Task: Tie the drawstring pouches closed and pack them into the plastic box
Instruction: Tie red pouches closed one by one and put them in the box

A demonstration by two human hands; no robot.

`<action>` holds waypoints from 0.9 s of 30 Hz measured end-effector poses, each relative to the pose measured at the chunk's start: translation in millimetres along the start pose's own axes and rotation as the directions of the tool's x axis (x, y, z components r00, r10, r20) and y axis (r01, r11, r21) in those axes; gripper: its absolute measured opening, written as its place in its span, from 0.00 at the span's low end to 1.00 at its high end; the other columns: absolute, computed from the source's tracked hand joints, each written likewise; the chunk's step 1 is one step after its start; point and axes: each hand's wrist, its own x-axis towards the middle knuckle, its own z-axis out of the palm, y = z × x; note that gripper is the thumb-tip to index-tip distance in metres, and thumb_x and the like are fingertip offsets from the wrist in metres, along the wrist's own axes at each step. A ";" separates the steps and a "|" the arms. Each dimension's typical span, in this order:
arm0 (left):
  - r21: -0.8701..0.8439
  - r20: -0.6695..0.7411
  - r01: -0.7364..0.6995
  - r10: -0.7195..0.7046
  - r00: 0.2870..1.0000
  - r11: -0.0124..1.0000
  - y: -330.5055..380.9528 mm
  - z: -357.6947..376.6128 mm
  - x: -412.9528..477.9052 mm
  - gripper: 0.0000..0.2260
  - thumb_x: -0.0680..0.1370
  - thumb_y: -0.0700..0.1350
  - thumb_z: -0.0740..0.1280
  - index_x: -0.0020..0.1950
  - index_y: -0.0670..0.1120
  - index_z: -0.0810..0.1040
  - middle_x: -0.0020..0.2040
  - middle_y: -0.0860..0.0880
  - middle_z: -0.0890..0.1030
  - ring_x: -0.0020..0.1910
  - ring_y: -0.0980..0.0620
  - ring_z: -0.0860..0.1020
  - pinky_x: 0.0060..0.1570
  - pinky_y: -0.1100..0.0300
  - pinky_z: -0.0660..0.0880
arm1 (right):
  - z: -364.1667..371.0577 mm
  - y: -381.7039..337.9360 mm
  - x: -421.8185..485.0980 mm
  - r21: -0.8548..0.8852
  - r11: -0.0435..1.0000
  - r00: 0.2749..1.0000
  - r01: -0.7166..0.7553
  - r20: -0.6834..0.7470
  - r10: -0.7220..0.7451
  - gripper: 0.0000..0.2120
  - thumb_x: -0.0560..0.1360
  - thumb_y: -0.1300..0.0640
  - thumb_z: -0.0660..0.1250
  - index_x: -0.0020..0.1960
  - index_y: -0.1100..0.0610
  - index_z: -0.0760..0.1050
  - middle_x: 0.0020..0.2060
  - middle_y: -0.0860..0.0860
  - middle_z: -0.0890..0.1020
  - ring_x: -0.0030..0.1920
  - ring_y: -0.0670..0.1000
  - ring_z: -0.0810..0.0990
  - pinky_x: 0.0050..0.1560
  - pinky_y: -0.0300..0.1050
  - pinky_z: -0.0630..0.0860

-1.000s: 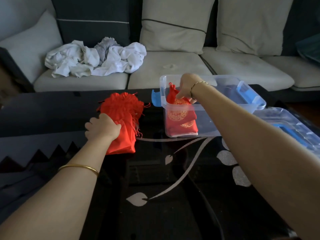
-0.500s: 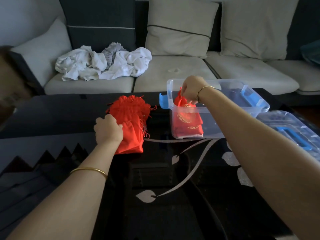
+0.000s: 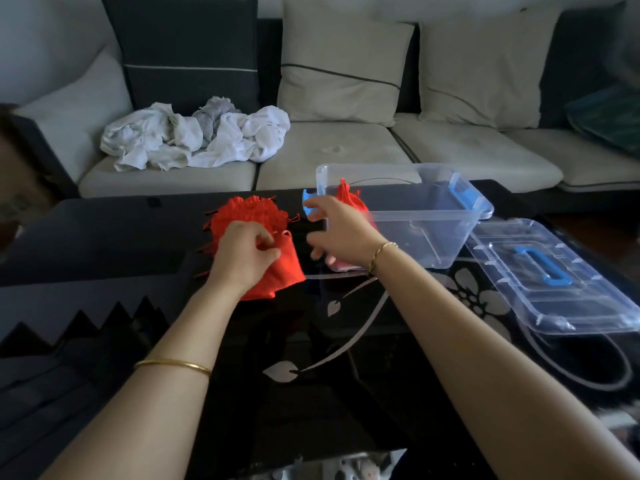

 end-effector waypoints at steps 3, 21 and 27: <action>-0.082 0.022 -0.088 0.090 0.996 0.993 30.7 -0.2 -20.5 0.05 0.70 0.37 0.72 0.43 0.43 0.78 0.46 0.46 0.75 0.45 0.51 0.73 0.41 0.65 0.63 | 1.0 10.2 -14.0 -0.063 0.998 0.995 -0.024 0.094 0.029 0.28 0.72 0.68 0.62 0.71 0.56 0.63 0.65 0.54 0.71 0.44 0.59 0.83 0.36 0.44 0.79; 0.161 0.115 -0.047 0.028 0.993 0.986 37.8 22.6 -50.6 0.05 0.78 0.43 0.65 0.48 0.44 0.81 0.46 0.47 0.81 0.45 0.47 0.79 0.47 0.49 0.77 | -10.3 95.0 -53.4 -0.360 0.911 0.979 -0.201 -0.103 0.175 0.09 0.71 0.63 0.64 0.35 0.53 0.71 0.34 0.54 0.82 0.31 0.50 0.82 0.46 0.46 0.79; 0.127 0.087 0.013 -0.024 0.996 0.992 30.2 13.2 -51.6 0.06 0.78 0.42 0.66 0.46 0.42 0.81 0.42 0.44 0.82 0.41 0.45 0.80 0.46 0.47 0.78 | -21.4 112.8 -62.7 -0.290 0.907 0.952 -0.306 -0.107 0.287 0.09 0.74 0.62 0.63 0.41 0.65 0.78 0.36 0.58 0.84 0.26 0.48 0.78 0.45 0.46 0.79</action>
